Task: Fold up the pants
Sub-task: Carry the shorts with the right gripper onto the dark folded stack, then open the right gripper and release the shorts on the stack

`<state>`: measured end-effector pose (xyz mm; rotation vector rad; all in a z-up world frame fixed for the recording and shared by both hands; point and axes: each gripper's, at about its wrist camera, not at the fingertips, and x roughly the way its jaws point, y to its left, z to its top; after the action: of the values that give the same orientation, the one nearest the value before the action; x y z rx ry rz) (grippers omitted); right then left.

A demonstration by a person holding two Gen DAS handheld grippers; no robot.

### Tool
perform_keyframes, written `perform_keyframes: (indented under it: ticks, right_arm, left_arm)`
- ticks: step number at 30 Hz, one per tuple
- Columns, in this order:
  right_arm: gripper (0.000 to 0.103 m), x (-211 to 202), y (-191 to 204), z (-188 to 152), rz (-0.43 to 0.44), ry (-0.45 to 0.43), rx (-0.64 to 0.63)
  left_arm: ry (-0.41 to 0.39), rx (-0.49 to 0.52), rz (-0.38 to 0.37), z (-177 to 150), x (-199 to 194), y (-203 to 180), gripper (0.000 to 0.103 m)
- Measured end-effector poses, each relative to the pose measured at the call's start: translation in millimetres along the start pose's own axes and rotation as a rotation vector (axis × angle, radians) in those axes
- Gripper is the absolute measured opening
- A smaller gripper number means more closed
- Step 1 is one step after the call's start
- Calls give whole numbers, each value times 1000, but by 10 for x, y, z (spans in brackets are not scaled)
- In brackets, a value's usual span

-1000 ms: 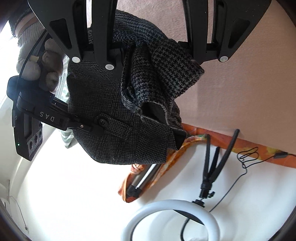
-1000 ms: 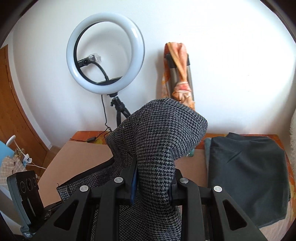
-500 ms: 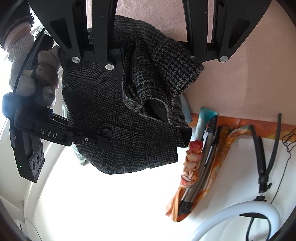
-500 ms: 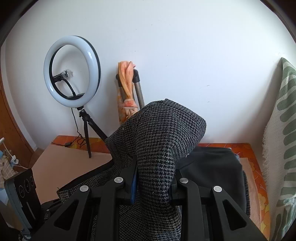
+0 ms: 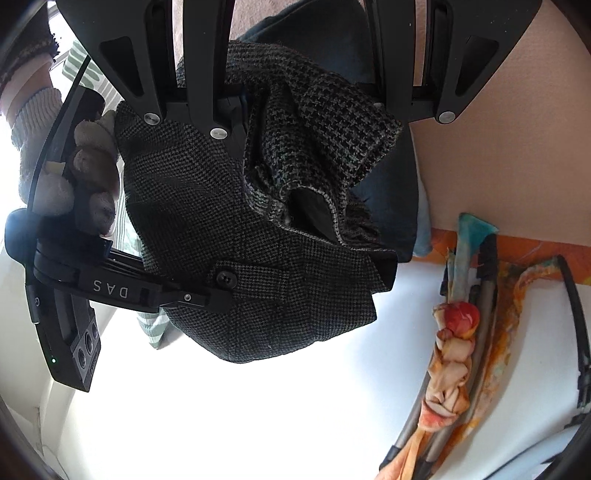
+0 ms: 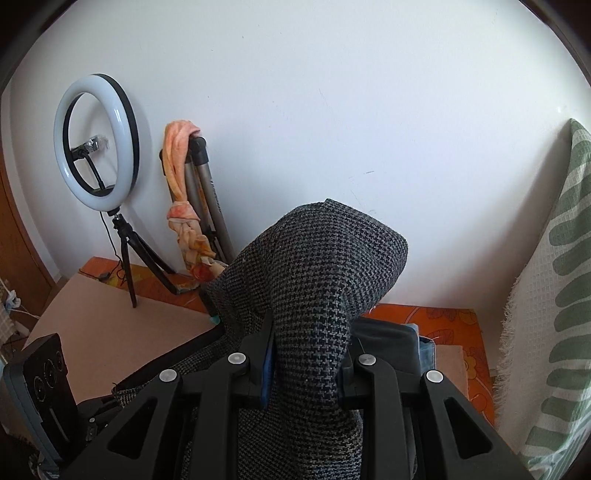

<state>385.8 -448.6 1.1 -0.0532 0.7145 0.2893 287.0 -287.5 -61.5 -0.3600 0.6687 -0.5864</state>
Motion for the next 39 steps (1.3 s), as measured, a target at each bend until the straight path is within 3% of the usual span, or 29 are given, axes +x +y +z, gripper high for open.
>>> perform_keyframes:
  ticks: [6,13,18,20,24,27,33,39]
  right_arm:
    - [24,530,-385,-158,36,68,15]
    - [28,845,-897,-399,92,95,142]
    - [44,923,-1006,-466,74,122,190]
    - [56,938,-1052,-483,56,138,218]
    - [70,874,-1091,-499,3,140,232]
    - [73,790,-1066,-515,-64,128,231]
    - [73,443,-996,-573,-183,90,237]
    - [73,56,-789,-610,-204,65,233]
  left_arm:
    - [56,-19,27,-154,455,78,35]
    - [84,-14,16,-290,481,43,37]
    - [110,-54,5,-314,374,73,41]
    - [124,-78,-1,-355,331,119,41]
    - [132,-92,1,-411,248,254,43]
    - [151,-91,13,-401,191,343,43]
    - [168,-15,62,-447,-44,285,40]
    - [139,30,64,-506,-352,105,40]
